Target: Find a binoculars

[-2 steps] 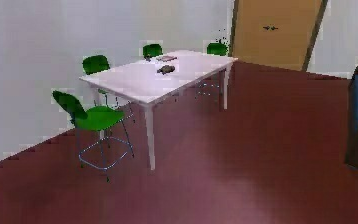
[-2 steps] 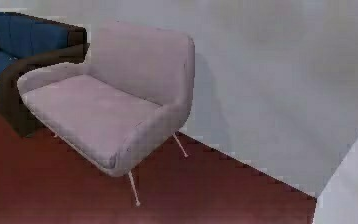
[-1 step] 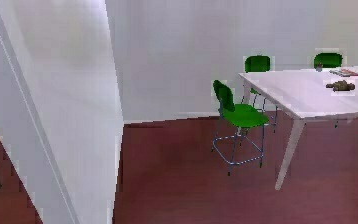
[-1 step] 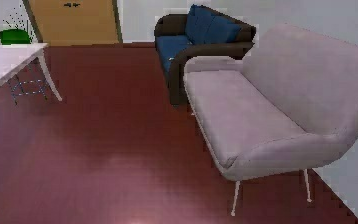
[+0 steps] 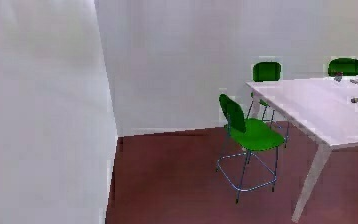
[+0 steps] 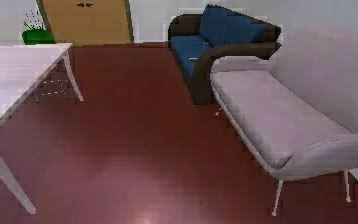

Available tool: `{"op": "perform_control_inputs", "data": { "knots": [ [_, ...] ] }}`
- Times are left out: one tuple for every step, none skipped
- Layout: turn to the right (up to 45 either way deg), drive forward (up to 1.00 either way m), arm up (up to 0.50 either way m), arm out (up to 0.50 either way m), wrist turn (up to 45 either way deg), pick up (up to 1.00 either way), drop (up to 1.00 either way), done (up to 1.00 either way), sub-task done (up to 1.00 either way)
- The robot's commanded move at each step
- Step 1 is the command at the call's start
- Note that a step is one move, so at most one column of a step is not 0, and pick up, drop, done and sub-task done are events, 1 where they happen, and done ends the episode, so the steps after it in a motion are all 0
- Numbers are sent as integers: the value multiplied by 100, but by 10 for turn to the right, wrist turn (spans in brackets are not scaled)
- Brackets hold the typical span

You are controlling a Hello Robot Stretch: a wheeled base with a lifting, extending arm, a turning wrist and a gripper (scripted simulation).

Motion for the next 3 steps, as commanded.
{"op": "perform_control_inputs", "data": {
  "knots": [
    [450, 0, 0, 0, 0, 0, 0, 0, 0],
    [450, 0, 0, 0, 0, 0, 0, 0, 0],
    [90, 0, 0, 0, 0, 0, 0, 0, 0]
  ]
}}
